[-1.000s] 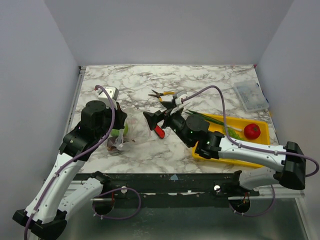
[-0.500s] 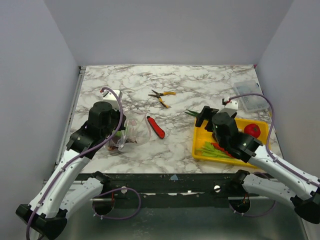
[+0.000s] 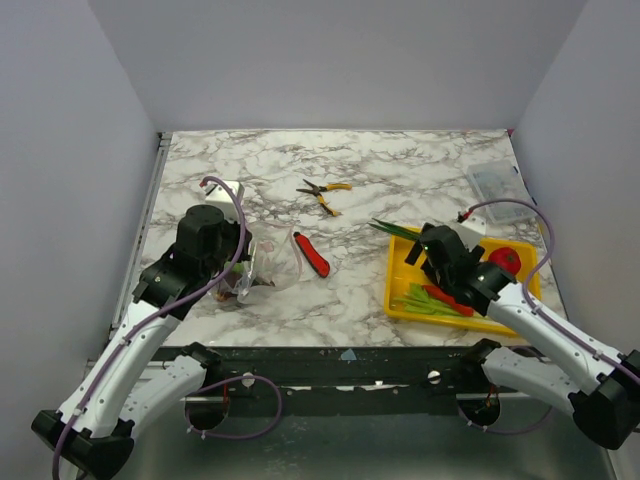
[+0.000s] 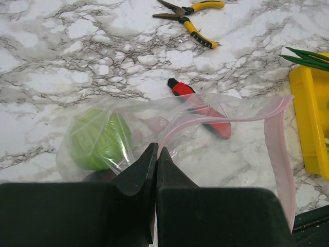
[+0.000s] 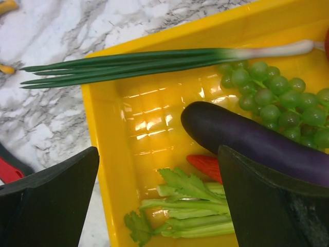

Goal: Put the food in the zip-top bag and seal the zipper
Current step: Pick up the fake vegetable from the bin.

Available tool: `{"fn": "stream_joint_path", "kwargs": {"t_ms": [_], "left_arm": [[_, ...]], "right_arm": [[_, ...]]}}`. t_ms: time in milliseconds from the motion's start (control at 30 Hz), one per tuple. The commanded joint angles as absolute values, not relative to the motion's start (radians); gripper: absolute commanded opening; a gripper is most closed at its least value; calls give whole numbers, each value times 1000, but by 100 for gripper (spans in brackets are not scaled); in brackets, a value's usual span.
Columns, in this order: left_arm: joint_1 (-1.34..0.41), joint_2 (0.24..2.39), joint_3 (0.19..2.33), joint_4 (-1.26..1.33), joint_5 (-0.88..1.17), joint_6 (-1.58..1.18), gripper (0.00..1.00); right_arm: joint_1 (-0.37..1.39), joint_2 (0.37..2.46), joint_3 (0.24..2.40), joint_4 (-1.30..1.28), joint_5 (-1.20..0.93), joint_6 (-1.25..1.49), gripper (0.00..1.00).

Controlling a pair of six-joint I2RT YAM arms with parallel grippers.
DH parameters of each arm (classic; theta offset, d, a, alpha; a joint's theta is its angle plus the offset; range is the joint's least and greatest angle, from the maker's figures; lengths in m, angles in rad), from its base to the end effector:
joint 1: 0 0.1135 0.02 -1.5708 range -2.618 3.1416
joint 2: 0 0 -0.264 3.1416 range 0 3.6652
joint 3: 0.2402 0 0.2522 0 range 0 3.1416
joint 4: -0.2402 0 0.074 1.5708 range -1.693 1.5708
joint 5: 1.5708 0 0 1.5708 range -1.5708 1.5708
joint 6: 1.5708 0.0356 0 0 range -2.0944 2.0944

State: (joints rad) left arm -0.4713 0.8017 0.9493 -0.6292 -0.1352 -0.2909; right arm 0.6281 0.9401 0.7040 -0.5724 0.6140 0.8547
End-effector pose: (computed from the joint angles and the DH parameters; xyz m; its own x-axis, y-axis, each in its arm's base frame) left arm 0.1507 -0.0714 0.3479 -0.4939 -0.0673 -0.8669 0.2107 0.9580 -0.1944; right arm 0.1639 0.0937 0.2532 -0.5036 0.3963 -0.7677 0.3375 0.9082 0.2474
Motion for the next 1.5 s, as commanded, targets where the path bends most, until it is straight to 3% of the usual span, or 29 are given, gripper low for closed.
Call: {"fn": "stream_joint_path", "kwargs": {"t_ms": [0, 133, 333, 467, 833, 967, 1100, 1300, 1367, 1467], "left_arm": [[-471, 781, 935, -609, -148, -278, 0], [-471, 776, 934, -608, -140, -280, 0], [-472, 770, 934, -607, -128, -282, 0], [-472, 760, 928, -606, -124, -282, 0], [-472, 749, 927, -601, -98, -290, 0], [-471, 745, 922, -601, -98, -291, 0], [-472, 747, 922, -601, -98, -291, 0], [-472, 744, 922, -600, -101, -291, 0], [-472, 745, 922, -601, -101, -291, 0], [-472, 746, 922, -600, -101, -291, 0]], "right_arm": [[624, 967, 713, -674, 681, 876, 100], [624, 1110, 848, -765, 727, 779, 98], [624, 1410, 1043, -843, 738, 401, 96], [622, 1478, 1085, -848, 705, 250, 95], [606, 1518, 937, -850, 652, 17, 96], [570, 1550, 900, -769, 693, 10, 92], [558, 1596, 879, -746, 689, -41, 81], [556, 1632, 903, -760, 605, -63, 80], [556, 1656, 906, -760, 587, -71, 68], [557, 1688, 931, -767, 572, -69, 42]]}}
